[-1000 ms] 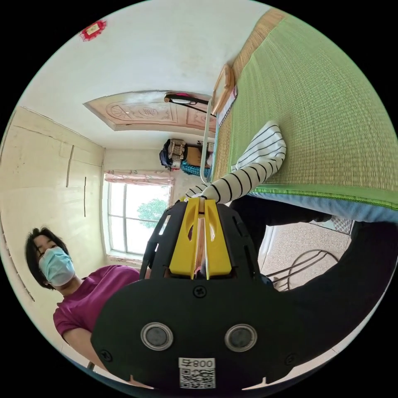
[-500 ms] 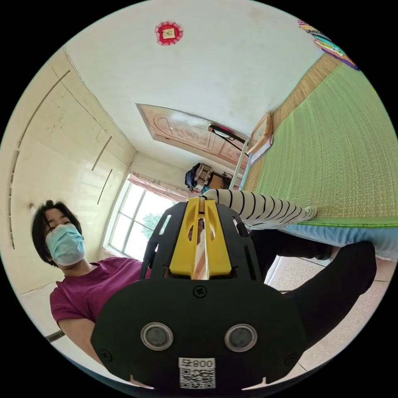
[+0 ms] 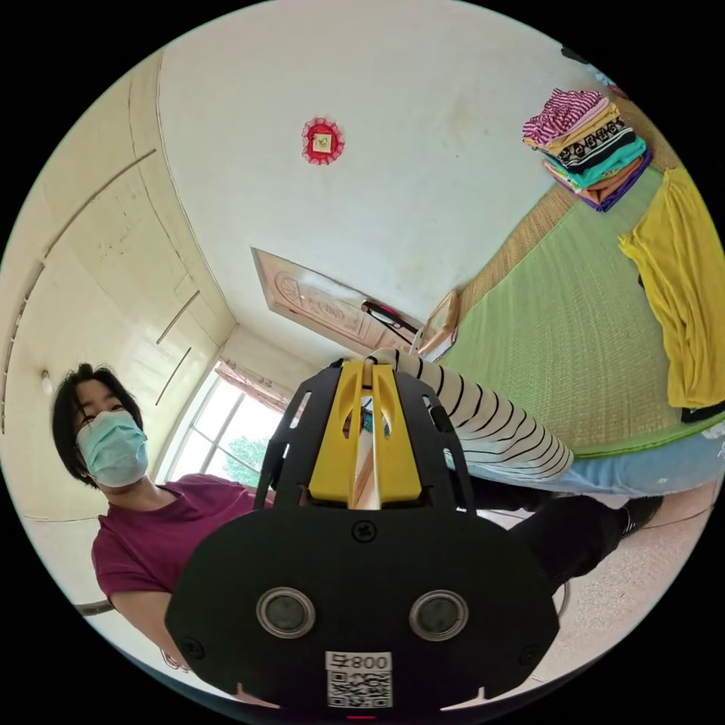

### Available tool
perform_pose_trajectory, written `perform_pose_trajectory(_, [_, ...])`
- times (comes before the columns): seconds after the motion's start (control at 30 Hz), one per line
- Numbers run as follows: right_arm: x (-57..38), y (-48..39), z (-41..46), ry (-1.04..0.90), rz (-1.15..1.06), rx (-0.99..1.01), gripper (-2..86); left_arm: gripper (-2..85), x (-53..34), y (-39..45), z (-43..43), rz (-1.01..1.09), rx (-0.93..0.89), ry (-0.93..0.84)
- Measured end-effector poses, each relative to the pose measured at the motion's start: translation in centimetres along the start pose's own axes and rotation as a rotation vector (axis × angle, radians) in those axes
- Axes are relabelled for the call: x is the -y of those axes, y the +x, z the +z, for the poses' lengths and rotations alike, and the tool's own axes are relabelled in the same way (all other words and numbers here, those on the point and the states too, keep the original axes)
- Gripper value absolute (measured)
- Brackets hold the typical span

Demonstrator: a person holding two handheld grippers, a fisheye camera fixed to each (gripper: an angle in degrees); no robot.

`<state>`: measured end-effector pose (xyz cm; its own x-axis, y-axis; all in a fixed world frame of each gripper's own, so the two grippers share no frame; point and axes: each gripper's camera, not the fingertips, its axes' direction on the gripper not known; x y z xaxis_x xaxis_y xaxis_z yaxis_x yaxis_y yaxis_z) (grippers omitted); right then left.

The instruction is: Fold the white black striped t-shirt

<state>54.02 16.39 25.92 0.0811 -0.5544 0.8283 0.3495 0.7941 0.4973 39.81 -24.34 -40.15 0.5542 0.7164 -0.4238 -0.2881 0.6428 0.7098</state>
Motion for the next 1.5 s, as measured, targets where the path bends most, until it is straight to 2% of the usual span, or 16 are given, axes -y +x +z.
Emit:
perform_pose_trajectory(0.33, [14.5,8.3,-14.9,0.134,-0.1,-0.102,1.7,2.7,22.4,-0.9,25.5,0.191,0.029,-0.06])
perform_pose_trajectory(0.53, [15.5,14.4,-25.4,0.186,-0.086,-0.244,1.7,2.7,28.3,-6.1,41.7,0.211,0.085,-0.163])
perform_pose_trajectory(0.6, [13.8,18.3,-28.5,0.193,-0.018,-0.309,1.7,2.7,28.6,-9.3,46.5,0.181,0.141,-0.204])
perform_pose_trajectory(0.73, [7.6,29.4,-34.8,0.191,0.254,-0.431,1.7,2.8,27.1,-19.0,56.8,-0.023,0.25,-0.368])
perform_pose_trajectory(0.83, [3.3,35.0,-37.8,0.192,0.369,-0.422,1.6,2.8,25.7,-22.9,62.3,-0.091,0.261,-0.465])
perform_pose_trajectory(1.13, [-1.5,37.7,-42.7,0.158,0.282,-0.448,1.5,2.8,26.1,-24.6,72.8,-0.022,0.292,-0.548])
perform_pose_trajectory(1.5, [-7.2,44.9,-46.7,0.186,0.409,-0.47,1.7,2.8,24.7,-29.2,83.5,-0.063,0.404,-0.666])
